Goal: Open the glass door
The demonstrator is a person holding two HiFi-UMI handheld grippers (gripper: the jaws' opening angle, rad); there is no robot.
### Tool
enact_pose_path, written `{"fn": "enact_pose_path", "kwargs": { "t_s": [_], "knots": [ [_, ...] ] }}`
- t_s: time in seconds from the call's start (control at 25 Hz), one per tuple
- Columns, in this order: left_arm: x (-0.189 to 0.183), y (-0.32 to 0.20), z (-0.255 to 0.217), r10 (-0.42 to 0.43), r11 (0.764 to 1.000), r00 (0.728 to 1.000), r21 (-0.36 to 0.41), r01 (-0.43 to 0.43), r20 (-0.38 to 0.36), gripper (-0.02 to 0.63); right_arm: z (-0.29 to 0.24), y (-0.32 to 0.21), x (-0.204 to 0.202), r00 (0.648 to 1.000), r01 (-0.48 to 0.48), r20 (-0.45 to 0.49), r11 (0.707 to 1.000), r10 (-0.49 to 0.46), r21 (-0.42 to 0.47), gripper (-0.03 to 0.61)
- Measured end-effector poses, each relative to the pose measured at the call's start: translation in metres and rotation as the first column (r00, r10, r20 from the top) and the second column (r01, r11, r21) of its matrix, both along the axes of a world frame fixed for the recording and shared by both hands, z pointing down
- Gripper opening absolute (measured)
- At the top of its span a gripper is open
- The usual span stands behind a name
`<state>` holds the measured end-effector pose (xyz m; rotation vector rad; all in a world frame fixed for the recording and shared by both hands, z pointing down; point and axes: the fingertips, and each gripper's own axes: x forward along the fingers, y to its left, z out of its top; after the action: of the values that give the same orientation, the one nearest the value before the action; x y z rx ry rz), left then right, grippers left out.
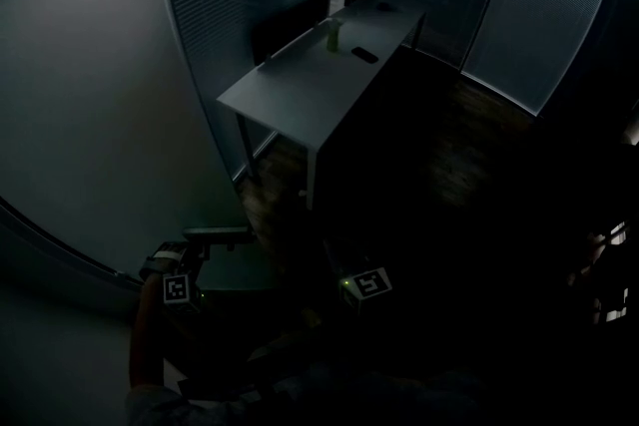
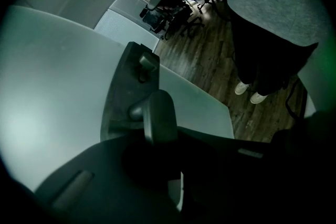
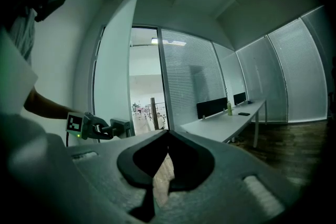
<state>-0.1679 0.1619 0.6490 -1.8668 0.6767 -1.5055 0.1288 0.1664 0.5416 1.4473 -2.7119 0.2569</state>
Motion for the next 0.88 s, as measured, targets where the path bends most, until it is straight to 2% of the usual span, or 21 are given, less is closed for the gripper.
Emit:
{"fn": "enact_pose_path", "kwargs": {
  "t_s": [0.88],
  "knots": [
    [0.004, 0.048, -0.005, 0.075, 0.997, 0.997, -0.008, -0.075, 0.017, 0.000, -0.007, 0.038, -0.015, 0.999, -0.052, 0.003, 0.999, 0.052, 0.009, 0.002]
  ]
}}
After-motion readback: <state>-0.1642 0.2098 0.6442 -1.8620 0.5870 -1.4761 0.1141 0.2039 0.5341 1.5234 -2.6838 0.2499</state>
